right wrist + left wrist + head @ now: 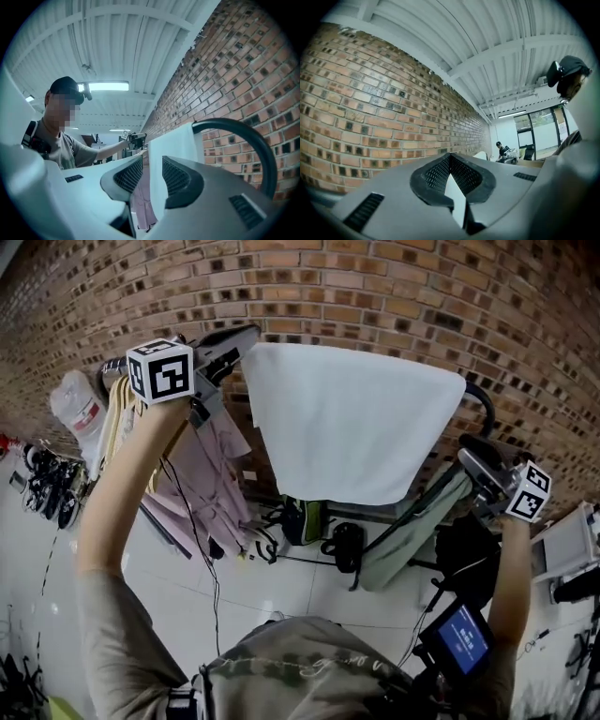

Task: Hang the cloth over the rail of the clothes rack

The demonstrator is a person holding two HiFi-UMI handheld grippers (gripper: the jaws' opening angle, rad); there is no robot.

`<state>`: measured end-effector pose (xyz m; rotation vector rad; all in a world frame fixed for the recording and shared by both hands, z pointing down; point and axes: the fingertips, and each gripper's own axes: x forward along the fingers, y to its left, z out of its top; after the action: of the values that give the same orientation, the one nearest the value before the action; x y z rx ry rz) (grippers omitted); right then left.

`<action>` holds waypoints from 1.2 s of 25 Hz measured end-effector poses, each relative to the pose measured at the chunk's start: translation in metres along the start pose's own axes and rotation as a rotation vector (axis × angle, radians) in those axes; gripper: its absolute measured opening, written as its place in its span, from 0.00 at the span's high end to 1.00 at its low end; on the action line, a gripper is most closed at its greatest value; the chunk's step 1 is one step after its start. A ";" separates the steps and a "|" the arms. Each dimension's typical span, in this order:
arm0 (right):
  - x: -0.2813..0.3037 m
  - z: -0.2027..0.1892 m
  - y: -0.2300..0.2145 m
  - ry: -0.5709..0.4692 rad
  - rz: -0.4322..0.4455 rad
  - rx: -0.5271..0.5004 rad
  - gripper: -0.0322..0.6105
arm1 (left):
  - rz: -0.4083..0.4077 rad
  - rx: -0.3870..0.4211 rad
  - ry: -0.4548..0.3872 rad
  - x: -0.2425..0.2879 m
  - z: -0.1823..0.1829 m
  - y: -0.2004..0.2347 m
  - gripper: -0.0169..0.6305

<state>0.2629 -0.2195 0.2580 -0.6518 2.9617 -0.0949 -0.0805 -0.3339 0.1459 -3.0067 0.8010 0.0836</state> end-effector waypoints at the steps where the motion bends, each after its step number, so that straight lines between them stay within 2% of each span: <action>1: 0.005 -0.004 0.007 0.006 0.014 -0.002 0.75 | 0.009 -0.001 -0.016 -0.009 -0.005 -0.011 0.97; 5: 0.025 -0.018 0.045 0.017 0.058 -0.029 0.75 | 0.000 0.030 -0.058 -0.041 -0.040 -0.047 0.97; 9: 0.045 -0.031 0.072 0.034 0.059 -0.080 0.75 | 0.002 0.087 -0.012 -0.063 -0.080 -0.073 0.97; 14: 0.070 -0.053 0.092 0.056 0.054 -0.089 0.75 | -0.002 0.075 -0.009 -0.084 -0.107 -0.105 0.97; 16: 0.077 -0.059 0.097 0.035 0.029 -0.075 0.75 | 0.002 0.090 0.013 -0.092 -0.117 -0.111 0.97; 20: 0.077 -0.071 0.113 -0.014 -0.068 -0.075 0.76 | -0.032 0.057 0.004 -0.108 -0.133 -0.116 0.97; 22: 0.075 -0.075 0.121 -0.064 -0.112 -0.050 0.86 | -0.038 0.043 0.005 -0.114 -0.142 -0.119 0.97; 24: 0.073 -0.079 0.127 -0.103 -0.152 -0.035 0.87 | -0.042 0.025 -0.001 -0.120 -0.151 -0.124 0.97; 25: 0.070 -0.082 0.130 -0.111 -0.173 -0.040 0.94 | -0.042 0.013 -0.004 -0.122 -0.156 -0.129 0.97; 28: 0.057 -0.088 0.144 -0.100 -0.209 -0.062 0.94 | -0.042 -0.011 -0.013 -0.125 -0.170 -0.153 0.97; 30: 0.048 -0.092 0.159 -0.079 -0.202 -0.071 0.94 | -0.041 -0.009 -0.009 -0.127 -0.180 -0.175 0.97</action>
<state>0.1427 -0.0918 0.3317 -0.9396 2.8274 0.0191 -0.0949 -0.1264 0.3356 -3.0271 0.7394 0.0991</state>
